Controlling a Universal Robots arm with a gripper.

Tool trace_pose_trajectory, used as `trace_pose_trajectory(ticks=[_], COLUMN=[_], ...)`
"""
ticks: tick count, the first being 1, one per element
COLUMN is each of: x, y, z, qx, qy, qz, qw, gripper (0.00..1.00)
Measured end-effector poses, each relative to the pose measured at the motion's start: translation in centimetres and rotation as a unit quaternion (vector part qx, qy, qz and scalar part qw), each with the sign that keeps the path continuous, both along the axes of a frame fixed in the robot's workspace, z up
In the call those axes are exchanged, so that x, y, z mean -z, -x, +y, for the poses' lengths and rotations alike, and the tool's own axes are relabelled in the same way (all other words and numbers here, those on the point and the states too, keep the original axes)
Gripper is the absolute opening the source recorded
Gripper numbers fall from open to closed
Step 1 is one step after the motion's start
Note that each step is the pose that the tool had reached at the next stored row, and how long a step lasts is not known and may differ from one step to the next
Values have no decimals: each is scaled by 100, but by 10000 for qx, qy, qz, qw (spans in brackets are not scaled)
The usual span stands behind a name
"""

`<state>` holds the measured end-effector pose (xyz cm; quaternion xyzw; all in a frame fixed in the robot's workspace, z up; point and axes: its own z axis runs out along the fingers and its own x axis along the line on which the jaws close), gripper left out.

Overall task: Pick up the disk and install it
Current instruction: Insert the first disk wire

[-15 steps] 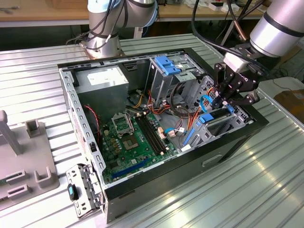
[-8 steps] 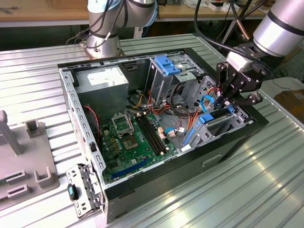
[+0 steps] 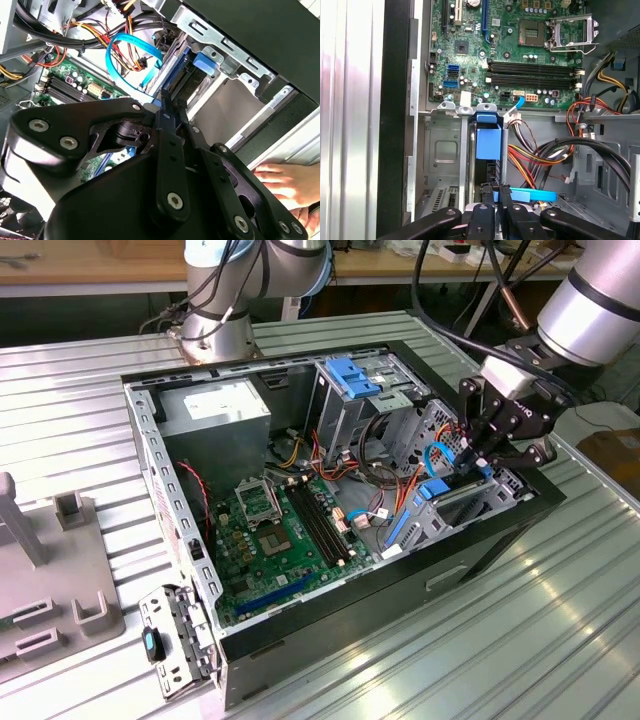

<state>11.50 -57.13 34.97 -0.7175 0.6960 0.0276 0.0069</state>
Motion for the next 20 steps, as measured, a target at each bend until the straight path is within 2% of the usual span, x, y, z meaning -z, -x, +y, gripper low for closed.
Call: trace_pose_trajectory(ticks=[2,3,4,9,13,14,17,20], x=[4,5,5,5,36,19,12,21], y=[0,-2,-1,-18,-19,-19,-19,-19], z=[-2,-2,-2,-2,-2,-1,0,-1], qx=[31,30,31,32,95,108,109,109], qy=[5,6,6,6,7,6,-21,-26], qz=[2,46,55,55,55,55,56,56], qw=[10000,10000,10000,10000,9999,9999,9999,9999], gripper=[16,16,16,16,16,16,16,16])
